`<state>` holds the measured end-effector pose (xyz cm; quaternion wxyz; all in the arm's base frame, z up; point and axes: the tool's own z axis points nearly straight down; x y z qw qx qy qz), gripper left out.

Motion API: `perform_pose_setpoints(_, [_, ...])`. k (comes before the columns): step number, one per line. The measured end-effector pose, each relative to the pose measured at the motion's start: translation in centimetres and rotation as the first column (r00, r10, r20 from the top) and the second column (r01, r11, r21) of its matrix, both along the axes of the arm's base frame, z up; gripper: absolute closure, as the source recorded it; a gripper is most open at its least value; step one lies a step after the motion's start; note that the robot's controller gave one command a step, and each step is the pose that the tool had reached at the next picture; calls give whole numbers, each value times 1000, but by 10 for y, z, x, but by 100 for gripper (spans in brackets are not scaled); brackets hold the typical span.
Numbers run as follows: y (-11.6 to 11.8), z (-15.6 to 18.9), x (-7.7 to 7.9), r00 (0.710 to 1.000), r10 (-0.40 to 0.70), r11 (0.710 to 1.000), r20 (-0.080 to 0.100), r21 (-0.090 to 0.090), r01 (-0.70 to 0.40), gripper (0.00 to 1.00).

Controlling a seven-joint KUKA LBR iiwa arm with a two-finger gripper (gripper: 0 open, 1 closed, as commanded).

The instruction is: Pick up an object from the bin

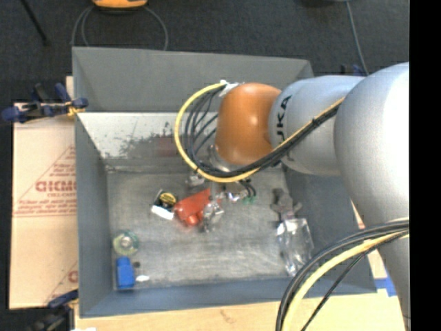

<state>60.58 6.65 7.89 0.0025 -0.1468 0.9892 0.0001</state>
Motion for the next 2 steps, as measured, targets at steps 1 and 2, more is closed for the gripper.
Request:
perform_pose_setpoints(1, [0,2,1,1000,0,1000,4,0,0,100])
perform_pose_setpoints(2, [-5,112,6,1000,-26,1000,8,0,26,100])
